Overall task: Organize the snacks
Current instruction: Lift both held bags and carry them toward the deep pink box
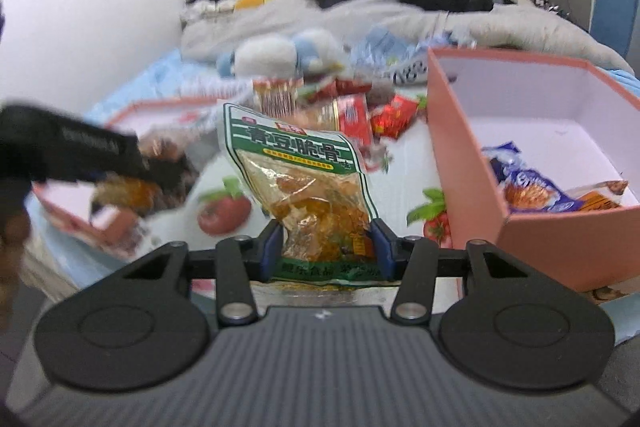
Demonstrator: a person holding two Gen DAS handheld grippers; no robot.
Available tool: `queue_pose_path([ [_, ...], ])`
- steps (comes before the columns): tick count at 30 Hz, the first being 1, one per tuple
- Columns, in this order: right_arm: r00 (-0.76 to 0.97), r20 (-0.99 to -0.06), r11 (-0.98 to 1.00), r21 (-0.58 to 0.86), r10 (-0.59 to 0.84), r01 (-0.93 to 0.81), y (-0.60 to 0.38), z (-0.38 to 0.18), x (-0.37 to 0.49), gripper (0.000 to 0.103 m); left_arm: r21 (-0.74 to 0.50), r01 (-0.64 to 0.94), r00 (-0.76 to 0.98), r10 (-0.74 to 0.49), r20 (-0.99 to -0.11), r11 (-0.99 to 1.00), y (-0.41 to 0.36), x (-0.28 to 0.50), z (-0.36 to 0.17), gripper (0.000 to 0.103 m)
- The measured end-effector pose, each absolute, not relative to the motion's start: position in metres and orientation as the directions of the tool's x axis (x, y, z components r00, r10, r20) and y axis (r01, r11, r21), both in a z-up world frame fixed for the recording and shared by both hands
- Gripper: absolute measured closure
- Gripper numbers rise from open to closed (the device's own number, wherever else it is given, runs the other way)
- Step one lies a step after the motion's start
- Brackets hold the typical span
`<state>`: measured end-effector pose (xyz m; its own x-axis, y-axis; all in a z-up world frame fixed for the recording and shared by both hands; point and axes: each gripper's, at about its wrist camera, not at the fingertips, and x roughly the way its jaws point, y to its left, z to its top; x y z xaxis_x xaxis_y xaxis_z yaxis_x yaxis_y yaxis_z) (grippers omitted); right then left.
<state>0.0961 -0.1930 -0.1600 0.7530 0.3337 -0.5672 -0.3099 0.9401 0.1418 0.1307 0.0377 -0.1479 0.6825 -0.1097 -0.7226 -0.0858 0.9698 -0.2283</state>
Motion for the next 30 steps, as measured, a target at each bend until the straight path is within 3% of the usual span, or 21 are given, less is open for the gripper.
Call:
queue_pose_path([
  [14,0.803,-0.53,0.962,0.129,0.273,-0.242,-0.234,-0.126,0.075,0.053,-0.267,0.014,0.697,-0.201,-0.688,0.964,-0.009,0.102,-0.123,0.058],
  [30,0.838,-0.541,0.993,0.116,0.063,0.0,-0.327,-0.122,0.068,0.053,-0.267,0.252,0.67,-0.367,-0.645,0.93,-0.124,0.149,-0.112,0.058],
])
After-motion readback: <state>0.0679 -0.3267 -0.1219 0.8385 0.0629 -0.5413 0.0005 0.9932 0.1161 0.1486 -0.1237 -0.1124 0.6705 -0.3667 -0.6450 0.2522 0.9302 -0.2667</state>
